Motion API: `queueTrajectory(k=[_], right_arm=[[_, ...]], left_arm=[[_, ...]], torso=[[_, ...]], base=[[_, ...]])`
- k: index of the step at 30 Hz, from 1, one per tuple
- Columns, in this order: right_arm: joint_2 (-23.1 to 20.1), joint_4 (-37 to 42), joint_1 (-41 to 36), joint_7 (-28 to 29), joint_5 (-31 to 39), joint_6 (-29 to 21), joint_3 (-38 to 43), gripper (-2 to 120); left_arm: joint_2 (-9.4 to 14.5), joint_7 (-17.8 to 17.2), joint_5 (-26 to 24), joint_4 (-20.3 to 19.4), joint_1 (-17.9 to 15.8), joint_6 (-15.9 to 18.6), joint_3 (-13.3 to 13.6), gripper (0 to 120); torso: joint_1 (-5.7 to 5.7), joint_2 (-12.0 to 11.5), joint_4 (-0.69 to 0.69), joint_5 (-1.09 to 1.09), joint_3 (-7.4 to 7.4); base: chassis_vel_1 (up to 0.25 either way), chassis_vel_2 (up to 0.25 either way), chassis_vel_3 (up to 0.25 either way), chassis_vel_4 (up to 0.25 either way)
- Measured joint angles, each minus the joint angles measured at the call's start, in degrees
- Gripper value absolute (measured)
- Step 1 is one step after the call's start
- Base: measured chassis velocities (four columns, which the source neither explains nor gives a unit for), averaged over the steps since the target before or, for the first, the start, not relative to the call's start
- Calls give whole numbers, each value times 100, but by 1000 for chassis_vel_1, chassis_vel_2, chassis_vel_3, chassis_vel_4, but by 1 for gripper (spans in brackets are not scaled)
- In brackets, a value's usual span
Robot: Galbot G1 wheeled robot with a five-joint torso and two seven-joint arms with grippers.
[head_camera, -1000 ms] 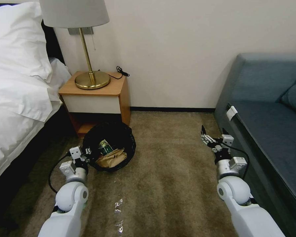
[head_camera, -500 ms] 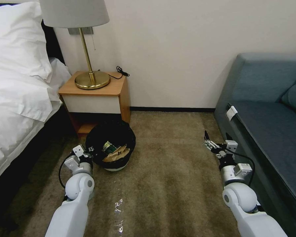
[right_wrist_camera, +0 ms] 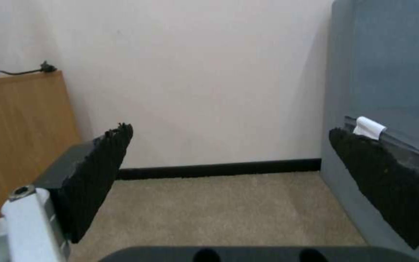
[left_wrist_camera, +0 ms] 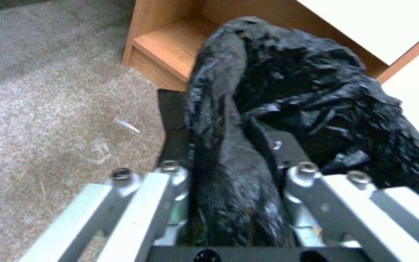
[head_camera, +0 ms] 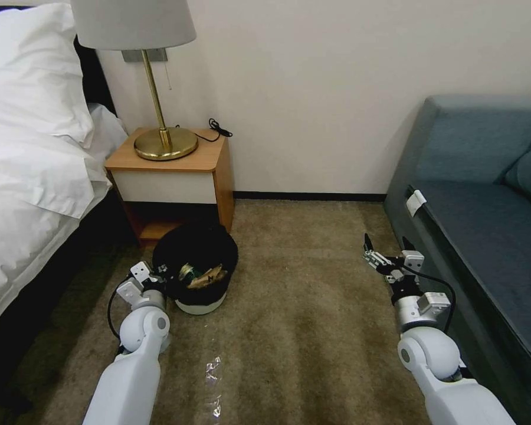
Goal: Pick up the trash bin, then pick up the garbage on the floor and place it into the trash bin.
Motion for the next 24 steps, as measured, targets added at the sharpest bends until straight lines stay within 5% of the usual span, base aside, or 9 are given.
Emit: queueTrajectory(k=[8, 17, 24], right_arm=[[-6, -19, -1, -18, -2, 0, -1, 100], [59, -133, 70, -47, -102, 23, -1, 100], [131, -172, 85, -63, -151, 43, -32, 100]], left_arm=[[2, 6, 0, -53, 12, 12, 6, 58], [210, -68, -60, -785, 434, 143, -72, 97], [271, -201, -41, -1285, 679, 234, -144, 100]], torso=[[0, 0, 0, 0, 0], [0, 0, 0, -1, 0], [0, 0, -1, 0, 0]], base=[[0, 0, 0, 0], [0, 0, 0, 0], [0, 0, 0, 0]])
